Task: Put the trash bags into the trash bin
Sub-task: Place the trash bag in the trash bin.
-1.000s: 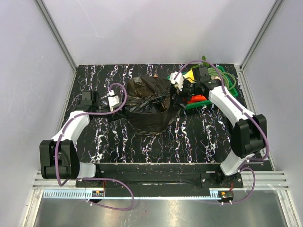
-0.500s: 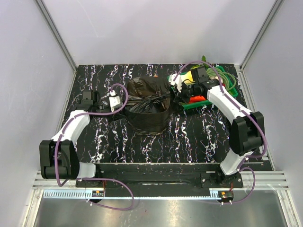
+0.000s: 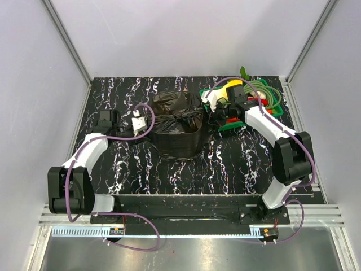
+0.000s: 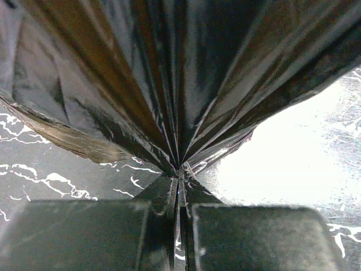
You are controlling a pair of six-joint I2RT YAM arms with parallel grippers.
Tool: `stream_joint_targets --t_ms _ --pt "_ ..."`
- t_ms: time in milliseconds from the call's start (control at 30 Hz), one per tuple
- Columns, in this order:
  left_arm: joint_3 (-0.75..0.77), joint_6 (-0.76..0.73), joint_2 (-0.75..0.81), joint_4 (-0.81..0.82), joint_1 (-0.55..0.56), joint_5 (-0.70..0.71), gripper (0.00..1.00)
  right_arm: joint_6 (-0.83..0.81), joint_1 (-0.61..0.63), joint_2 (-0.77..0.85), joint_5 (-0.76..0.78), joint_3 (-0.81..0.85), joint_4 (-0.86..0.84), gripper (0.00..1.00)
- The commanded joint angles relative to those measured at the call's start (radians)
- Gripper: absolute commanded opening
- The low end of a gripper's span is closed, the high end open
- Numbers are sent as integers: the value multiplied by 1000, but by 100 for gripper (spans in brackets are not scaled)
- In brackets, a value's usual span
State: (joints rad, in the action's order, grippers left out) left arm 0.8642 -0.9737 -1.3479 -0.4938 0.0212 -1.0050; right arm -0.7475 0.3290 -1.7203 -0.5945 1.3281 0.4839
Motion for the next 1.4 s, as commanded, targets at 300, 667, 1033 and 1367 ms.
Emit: stream_joint_targets --t_ms 300,667,1033,1367 --pt "-99 -20 15 161 -4 151 0 83 -5 -73 252 -10 -125 0" --pt "-116 -60 46 161 -4 229 0 88 -5 -52 289 -92 -126 0" --pt "-123 -94 70 176 -4 169 0 126 -64 2 108 -129 -145 0" --pt "-122 -201 55 132 -4 213 0 143 -94 -21 62 -133 -145 0"
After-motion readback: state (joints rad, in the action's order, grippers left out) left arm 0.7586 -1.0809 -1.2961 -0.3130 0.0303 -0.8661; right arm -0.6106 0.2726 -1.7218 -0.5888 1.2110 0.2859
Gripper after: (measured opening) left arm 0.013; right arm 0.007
